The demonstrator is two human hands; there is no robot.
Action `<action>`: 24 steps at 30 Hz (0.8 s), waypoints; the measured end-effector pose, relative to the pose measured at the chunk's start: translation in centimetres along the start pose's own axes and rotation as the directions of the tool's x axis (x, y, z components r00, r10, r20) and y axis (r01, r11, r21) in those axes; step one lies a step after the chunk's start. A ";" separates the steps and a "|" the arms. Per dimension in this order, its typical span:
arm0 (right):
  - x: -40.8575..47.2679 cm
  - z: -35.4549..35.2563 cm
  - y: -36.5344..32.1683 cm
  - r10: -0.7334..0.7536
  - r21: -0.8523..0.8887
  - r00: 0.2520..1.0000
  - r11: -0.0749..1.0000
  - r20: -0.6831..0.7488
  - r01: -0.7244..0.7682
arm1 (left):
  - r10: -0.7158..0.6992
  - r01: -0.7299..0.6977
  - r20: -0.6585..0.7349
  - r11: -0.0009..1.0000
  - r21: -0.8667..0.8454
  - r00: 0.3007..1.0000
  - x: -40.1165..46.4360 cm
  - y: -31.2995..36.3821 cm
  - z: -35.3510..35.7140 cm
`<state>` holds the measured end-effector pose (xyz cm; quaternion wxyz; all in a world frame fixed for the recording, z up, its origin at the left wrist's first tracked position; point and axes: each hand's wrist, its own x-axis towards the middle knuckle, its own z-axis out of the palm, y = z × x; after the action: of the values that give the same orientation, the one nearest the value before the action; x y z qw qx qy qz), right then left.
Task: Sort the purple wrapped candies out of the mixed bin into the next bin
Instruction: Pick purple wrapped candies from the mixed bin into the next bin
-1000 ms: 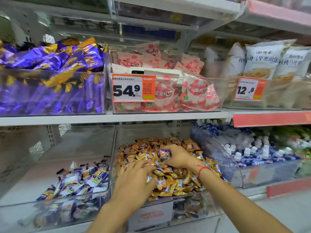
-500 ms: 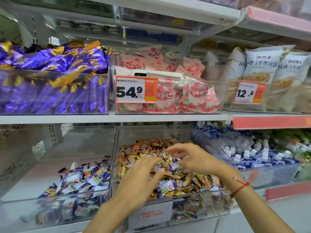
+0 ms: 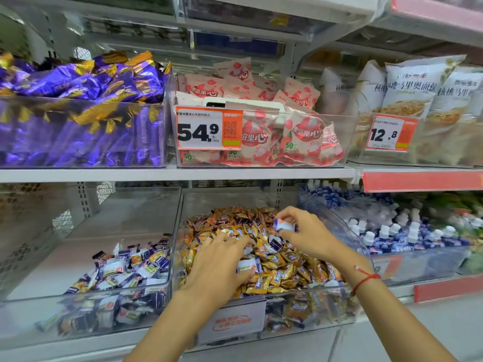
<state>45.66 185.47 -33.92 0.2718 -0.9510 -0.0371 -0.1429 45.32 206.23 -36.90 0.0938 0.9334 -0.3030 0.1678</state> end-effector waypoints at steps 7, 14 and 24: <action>0.7 1.9 0.0 0.141 -0.212 0.937 0.974 0.319 -0.074 | 0.019 -0.021 -0.017 0.997 -0.072 1.000 -0.2 -0.2 0.1; 0.4 2.3 0.8 -0.005 -0.110 0.976 0.993 0.219 0.030 | -0.053 0.036 -0.092 0.983 -0.182 0.994 -1.1 -0.6 -0.7; -0.9 -0.6 -0.4 0.036 0.435 0.988 0.895 0.147 -0.097 | -0.279 0.197 -0.106 0.857 -0.477 0.955 -1.5 -0.8 -1.8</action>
<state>44.62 185.50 -33.51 0.4814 -0.8730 -0.0542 -0.0566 44.23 208.15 -35.80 0.3583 0.8966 -0.2069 0.1578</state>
